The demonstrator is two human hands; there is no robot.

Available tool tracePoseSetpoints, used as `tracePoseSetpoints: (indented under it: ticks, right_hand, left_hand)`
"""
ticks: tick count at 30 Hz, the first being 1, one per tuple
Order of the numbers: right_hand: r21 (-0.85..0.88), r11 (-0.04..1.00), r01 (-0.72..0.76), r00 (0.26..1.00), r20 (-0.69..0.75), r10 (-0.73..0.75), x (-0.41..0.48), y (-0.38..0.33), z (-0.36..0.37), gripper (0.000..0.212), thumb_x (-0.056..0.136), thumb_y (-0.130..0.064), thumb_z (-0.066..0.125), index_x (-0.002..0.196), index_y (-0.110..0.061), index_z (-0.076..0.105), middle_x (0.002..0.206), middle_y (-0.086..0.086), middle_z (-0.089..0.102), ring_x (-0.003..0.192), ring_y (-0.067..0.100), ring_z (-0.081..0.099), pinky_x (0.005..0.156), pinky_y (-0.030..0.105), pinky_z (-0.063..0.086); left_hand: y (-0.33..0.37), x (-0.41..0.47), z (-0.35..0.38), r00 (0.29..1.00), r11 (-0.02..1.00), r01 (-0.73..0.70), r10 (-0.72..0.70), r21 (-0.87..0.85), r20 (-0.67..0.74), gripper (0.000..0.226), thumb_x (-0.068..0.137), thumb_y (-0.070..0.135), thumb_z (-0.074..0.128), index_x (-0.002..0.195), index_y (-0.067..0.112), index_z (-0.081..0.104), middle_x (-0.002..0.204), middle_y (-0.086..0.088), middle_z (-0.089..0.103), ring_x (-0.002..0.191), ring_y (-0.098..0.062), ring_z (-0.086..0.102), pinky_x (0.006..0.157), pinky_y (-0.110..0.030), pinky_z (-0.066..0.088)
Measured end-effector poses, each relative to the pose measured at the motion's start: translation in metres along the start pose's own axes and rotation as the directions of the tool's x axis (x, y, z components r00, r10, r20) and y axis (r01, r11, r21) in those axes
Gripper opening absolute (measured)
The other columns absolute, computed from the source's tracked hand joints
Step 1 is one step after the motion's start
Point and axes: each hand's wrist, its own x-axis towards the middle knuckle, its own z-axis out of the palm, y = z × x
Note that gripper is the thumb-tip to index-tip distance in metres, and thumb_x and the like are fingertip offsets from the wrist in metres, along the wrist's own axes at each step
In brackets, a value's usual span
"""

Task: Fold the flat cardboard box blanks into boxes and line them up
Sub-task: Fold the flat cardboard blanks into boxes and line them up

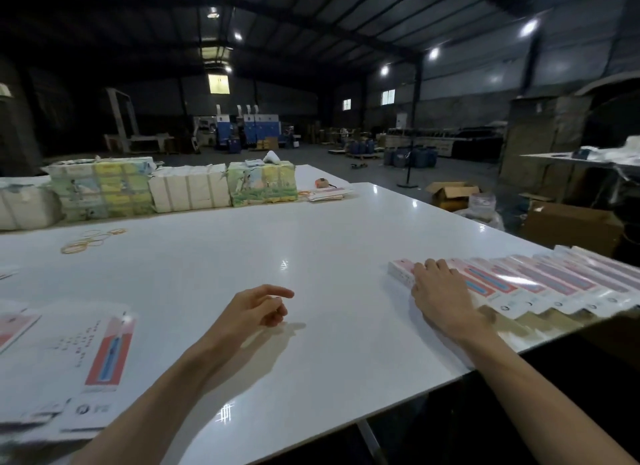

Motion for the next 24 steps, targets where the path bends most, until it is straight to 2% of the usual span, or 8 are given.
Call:
tracePoseSetpoints:
  ticks: [2,5,9,12,16,19,22,24]
  right_hand:
    - [-0.024,0.999,0.023,0.999,-0.040,-0.024,0.004,-0.010,-0.008,0.034,0.109,-0.023,0.043,0.143,-0.017,0.048,0.144,0.007,0.051,0.134,0.027,0.046,0.114,0.040,0.037]
    - [0.116,0.980,0.160,0.983,-0.107,-0.148,0.018,-0.054,-0.028,0.035,0.110,-0.031,0.044,0.141,-0.015,0.052,0.144,0.007,0.053,0.130,0.027,0.050,0.111,0.042,0.041]
    - [0.337,0.870,0.359,0.926,-0.243,-0.289,0.030,-0.143,-0.049,0.022,0.105,-0.028,0.048,0.114,-0.015,0.063,0.106,0.006,0.071,0.094,0.028,0.066,0.083,0.042,0.058]
    - [0.442,0.809,0.388,0.921,-0.220,-0.322,0.024,-0.190,-0.036,0.021,0.105,-0.028,0.045,0.109,-0.015,0.062,0.088,0.006,0.071,0.076,0.030,0.067,0.069,0.037,0.053]
    - [0.516,0.773,0.369,0.922,-0.098,-0.375,0.019,-0.200,-0.004,0.021,0.104,-0.027,0.044,0.113,-0.021,0.061,0.095,0.004,0.072,0.090,0.033,0.067,0.073,0.037,0.044]
    - [0.607,0.724,0.328,0.932,-0.081,-0.354,0.026,-0.197,0.002,0.020,0.101,-0.025,0.046,0.109,-0.024,0.064,0.093,0.001,0.072,0.088,0.030,0.066,0.075,0.036,0.045]
    - [0.642,0.695,0.323,0.929,-0.077,-0.361,0.026,-0.197,0.002,0.021,0.100,-0.022,0.047,0.108,-0.023,0.066,0.091,-0.001,0.072,0.089,0.027,0.065,0.078,0.036,0.049]
    - [0.647,0.690,0.324,0.928,-0.077,-0.364,0.026,-0.198,0.001,0.022,0.100,-0.021,0.047,0.108,-0.023,0.067,0.093,-0.002,0.073,0.089,0.026,0.065,0.078,0.035,0.049]
  left_hand:
    - [0.002,-0.001,0.002,1.000,1.000,0.008,-0.008,0.015,0.002,0.026,0.108,0.015,0.055,0.115,0.024,0.079,0.091,-0.005,0.074,0.082,-0.016,0.066,0.081,-0.024,0.056]
    - [0.005,-0.002,0.005,1.000,1.000,0.020,-0.020,0.006,-0.022,0.030,0.108,0.011,0.054,0.110,0.024,0.081,0.089,-0.004,0.073,0.081,-0.015,0.066,0.079,-0.024,0.055]
    - [0.011,-0.005,0.000,0.995,0.999,0.020,-0.025,-0.046,-0.102,0.029,0.107,0.011,0.054,0.113,0.023,0.080,0.086,-0.003,0.070,0.073,-0.015,0.062,0.064,-0.024,0.051]
    - [0.018,-0.008,-0.008,0.972,0.998,0.046,-0.035,0.043,-0.231,0.028,0.105,0.010,0.054,0.112,0.023,0.078,0.085,-0.003,0.072,0.068,-0.018,0.061,0.059,-0.026,0.049]
    - [0.033,-0.013,-0.045,0.888,0.926,0.240,-0.089,0.291,-0.451,0.020,0.099,0.014,0.063,0.113,0.022,0.075,0.093,-0.003,0.078,0.074,-0.019,0.072,0.072,-0.029,0.059]
    - [0.049,-0.026,-0.092,0.841,0.717,0.466,-0.178,0.518,-0.511,0.029,0.097,0.032,0.073,0.124,0.021,0.068,0.117,-0.006,0.075,0.105,-0.024,0.071,0.098,-0.038,0.055]
    - [0.059,-0.044,-0.120,0.741,0.299,0.667,-0.358,0.682,-0.568,0.073,0.087,0.053,0.082,0.141,0.014,0.051,0.145,-0.014,0.053,0.135,-0.033,0.047,0.110,-0.042,0.044]
    - [0.058,-0.057,-0.124,0.660,0.032,0.717,-0.352,0.696,-0.664,0.095,0.079,0.064,0.083,0.146,0.011,0.042,0.150,-0.018,0.042,0.141,-0.036,0.038,0.113,-0.044,0.038]
